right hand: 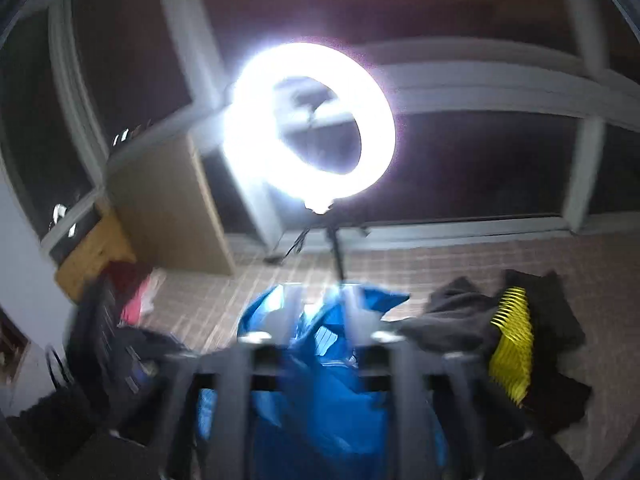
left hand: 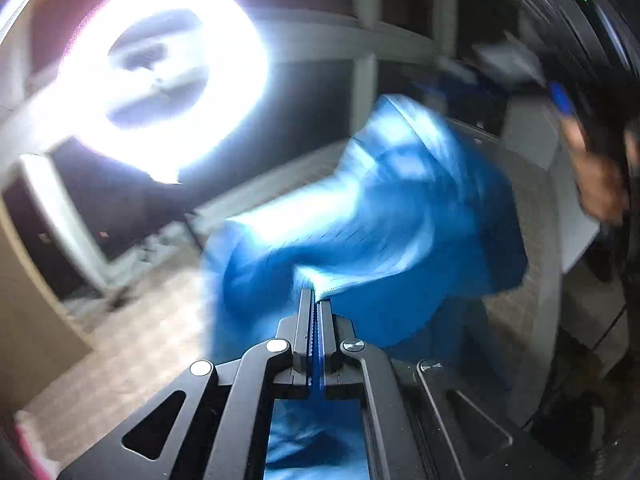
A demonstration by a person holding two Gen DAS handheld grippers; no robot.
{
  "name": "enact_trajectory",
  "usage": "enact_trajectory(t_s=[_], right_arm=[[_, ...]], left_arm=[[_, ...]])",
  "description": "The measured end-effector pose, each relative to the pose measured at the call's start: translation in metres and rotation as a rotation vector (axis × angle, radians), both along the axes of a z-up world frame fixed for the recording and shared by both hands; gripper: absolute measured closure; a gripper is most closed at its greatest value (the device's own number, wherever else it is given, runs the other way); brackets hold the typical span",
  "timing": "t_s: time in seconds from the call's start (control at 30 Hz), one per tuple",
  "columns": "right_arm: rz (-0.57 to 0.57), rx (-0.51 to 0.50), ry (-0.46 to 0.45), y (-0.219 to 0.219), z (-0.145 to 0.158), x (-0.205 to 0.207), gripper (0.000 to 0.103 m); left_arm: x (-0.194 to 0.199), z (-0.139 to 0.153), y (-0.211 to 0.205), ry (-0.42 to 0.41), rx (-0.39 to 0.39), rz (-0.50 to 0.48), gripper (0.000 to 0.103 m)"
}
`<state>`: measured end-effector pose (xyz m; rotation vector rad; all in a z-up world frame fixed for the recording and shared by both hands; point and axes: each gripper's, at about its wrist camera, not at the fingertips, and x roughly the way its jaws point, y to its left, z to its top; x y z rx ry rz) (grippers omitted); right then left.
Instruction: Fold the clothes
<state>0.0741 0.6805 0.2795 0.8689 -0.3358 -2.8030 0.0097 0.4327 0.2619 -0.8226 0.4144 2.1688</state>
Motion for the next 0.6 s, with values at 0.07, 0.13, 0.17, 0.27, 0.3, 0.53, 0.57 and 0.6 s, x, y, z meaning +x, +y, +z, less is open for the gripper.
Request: enact_trajectory(t_s=[0.07,0.13,0.17,0.27,0.3,0.53,0.57,0.6], right_arm=[[-0.048,-0.003,0.060,0.014,-0.018,0.046,0.040],[-0.072,0.021,0.012,0.013,-0.052,0.078,0.040],[-0.085,0.035,-0.018,0.011,-0.072,0.093,0.040],[-0.144,0.106,-0.072,-0.004,-0.122,0.124,0.040],[-0.153,0.135,-0.077,-0.010,-0.136,0.130,0.040],[0.010,0.279,-0.049,-0.062,-0.160,0.126,0.040],[0.039,0.305,-0.050,-0.071,-0.162,0.128,0.040],[0.068,0.329,-0.051,-0.080,-0.164,0.131,0.040]], left_arm=[[-0.006,0.019,-0.022,0.029,-0.005,0.033,0.103],[-0.011,0.037,-0.042,0.049,-0.011,0.064,0.103],[-0.012,0.044,-0.051,0.060,-0.017,0.079,0.103],[-0.009,0.066,-0.071,0.067,-0.010,0.110,0.103],[-0.009,0.072,-0.076,0.072,-0.007,0.120,0.103],[-0.019,0.081,-0.102,0.067,-0.023,0.169,0.103],[-0.020,0.081,-0.102,0.062,-0.027,0.171,0.103],[-0.021,0.080,-0.102,0.061,-0.033,0.172,0.103]])
